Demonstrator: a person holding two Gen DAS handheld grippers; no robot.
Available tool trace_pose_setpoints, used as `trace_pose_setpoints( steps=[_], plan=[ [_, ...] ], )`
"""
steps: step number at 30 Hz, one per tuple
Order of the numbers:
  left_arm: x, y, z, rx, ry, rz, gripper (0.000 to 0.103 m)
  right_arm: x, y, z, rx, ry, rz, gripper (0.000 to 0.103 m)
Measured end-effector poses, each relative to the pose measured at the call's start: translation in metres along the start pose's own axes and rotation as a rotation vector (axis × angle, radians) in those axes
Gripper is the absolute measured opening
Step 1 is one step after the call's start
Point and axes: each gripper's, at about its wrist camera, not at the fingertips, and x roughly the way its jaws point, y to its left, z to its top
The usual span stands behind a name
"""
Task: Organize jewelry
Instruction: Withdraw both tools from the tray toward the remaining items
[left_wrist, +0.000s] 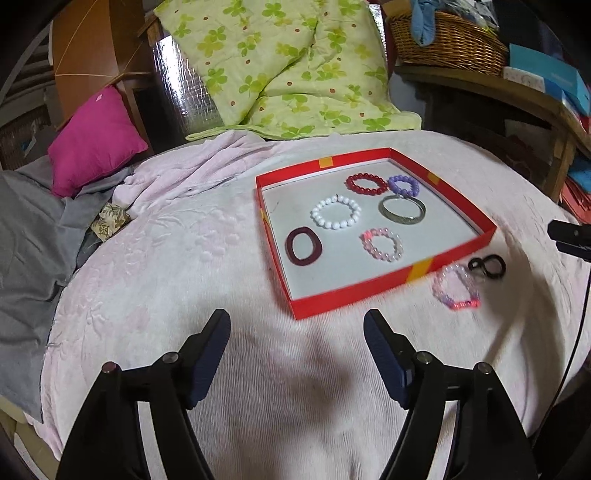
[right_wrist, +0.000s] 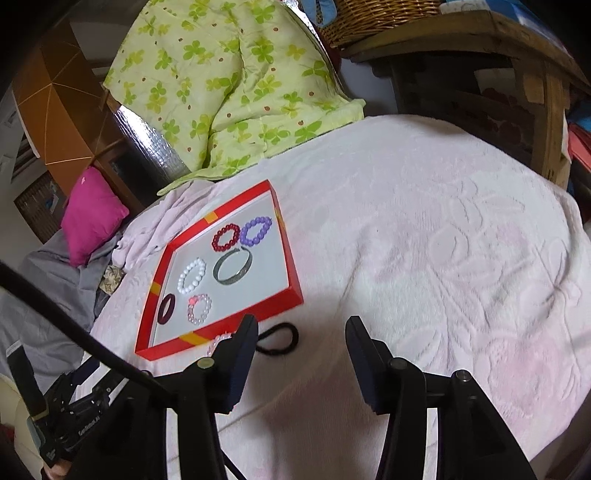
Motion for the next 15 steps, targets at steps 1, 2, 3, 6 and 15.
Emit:
trace_pose_setpoints(
  steps=[1,2,3,6,15],
  plan=[
    [-0.001,-0.001,-0.001,0.005,-0.001,-0.001,0.075,0.0,0.0,-0.001,-0.001,0.002,0.0,0.052],
    [-0.002,-0.001,-0.002,0.011,-0.003,0.0,0.075,0.002,0.002,-0.002,-0.005,0.006,-0.001,0.052],
    [-0.002,-0.002,-0.002,0.013,-0.004,0.002,0.075,0.003,0.003,-0.003,-0.009,0.009,-0.001,0.052],
    [-0.002,-0.002,-0.001,0.017,-0.003,0.01,0.075,0.008,0.009,-0.004,-0.02,0.017,0.007,0.052],
    [0.002,-0.006,0.002,0.039,0.001,0.012,0.076,0.021,0.029,-0.004,-0.054,0.053,0.045,0.052]
  ],
)
